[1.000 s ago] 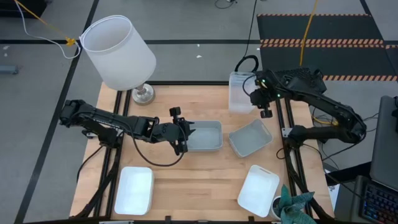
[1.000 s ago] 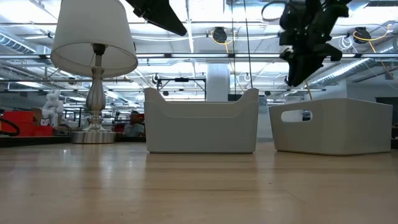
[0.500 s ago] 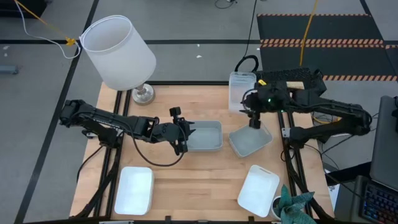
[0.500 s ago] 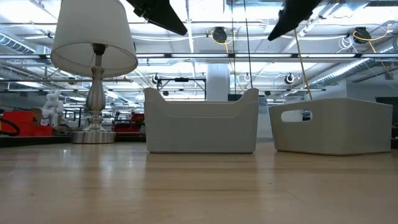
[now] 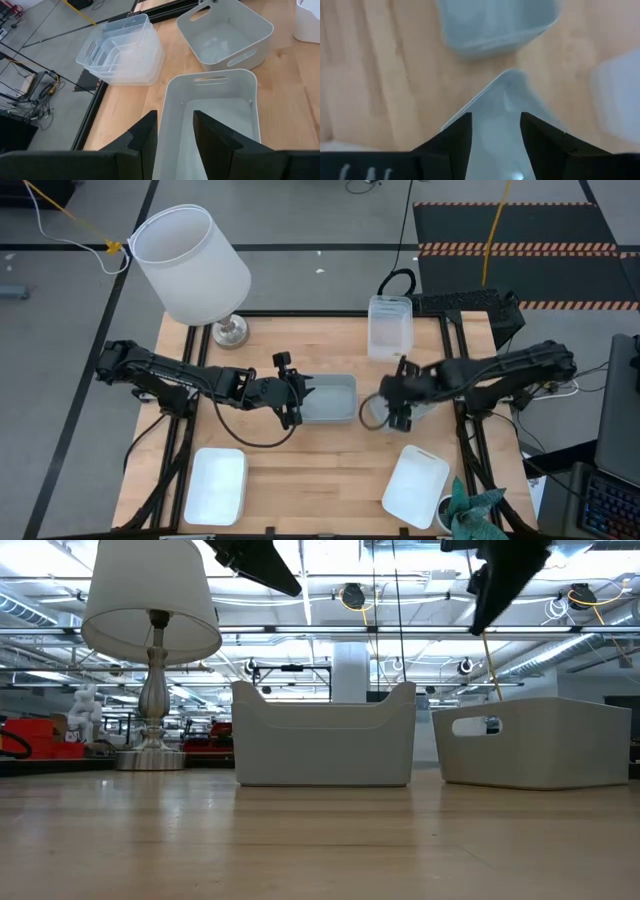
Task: Stack baskets by color
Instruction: Stack the gray bin on the stacked gray bins
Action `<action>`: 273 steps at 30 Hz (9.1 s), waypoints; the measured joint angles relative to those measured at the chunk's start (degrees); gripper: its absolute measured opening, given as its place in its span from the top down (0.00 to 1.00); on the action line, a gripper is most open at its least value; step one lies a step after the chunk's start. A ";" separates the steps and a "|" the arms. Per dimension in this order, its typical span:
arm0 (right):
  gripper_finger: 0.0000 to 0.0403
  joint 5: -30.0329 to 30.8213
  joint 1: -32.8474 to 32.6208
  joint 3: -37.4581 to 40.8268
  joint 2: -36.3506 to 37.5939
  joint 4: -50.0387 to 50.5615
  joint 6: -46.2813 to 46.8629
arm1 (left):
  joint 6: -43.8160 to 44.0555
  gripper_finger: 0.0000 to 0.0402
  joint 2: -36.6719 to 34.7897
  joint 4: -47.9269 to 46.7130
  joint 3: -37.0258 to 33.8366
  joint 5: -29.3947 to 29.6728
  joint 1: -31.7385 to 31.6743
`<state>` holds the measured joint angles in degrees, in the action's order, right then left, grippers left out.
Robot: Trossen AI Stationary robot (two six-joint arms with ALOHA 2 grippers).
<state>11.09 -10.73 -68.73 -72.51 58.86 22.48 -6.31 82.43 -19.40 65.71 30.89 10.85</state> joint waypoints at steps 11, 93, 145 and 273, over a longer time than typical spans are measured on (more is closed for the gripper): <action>0.43 -0.76 -9.83 -0.02 -8.61 1.10 7.04 | 0.93 0.69 0.00 -0.02 0.00 -0.78 0.13; 1.00 11.37 -32.32 0.50 0.74 -10.79 -24.23 | 3.31 0.50 0.00 11.78 0.00 -2.36 7.59; 1.00 4.67 -25.96 10.19 0.79 -25.64 -61.24 | -16.49 0.42 28.09 -34.32 46.28 -4.97 18.38; 0.36 32.42 -32.19 10.14 17.37 -38.78 -29.59 | 7.93 0.99 28.24 -36.49 33.79 -10.32 3.26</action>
<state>43.51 -42.92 -58.59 -55.13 20.08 -7.11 1.62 110.67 -55.89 99.50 20.58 14.11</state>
